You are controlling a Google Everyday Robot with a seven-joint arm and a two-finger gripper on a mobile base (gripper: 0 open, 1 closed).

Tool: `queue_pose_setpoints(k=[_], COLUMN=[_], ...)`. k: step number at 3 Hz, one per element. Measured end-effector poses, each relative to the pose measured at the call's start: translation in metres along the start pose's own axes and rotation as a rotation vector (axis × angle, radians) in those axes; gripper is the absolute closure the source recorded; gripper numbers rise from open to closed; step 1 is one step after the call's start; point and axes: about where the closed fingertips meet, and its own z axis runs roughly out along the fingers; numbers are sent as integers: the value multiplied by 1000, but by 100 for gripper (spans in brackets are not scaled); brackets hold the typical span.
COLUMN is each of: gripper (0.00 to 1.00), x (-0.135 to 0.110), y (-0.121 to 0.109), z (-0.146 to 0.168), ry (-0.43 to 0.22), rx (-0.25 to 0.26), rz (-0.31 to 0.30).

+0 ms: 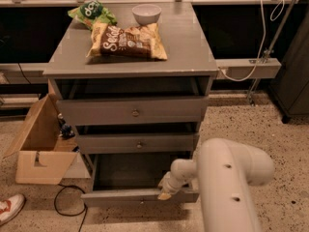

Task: Open bottom drawer

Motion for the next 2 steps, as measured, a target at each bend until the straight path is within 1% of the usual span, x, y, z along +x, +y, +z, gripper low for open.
queue_pose_setpoints(k=[1,2], gripper=[100,100], x=[-4,-4], y=[31,31], z=[8,6], ry=[-96,-96], rx=[41,41], rz=[4,4])
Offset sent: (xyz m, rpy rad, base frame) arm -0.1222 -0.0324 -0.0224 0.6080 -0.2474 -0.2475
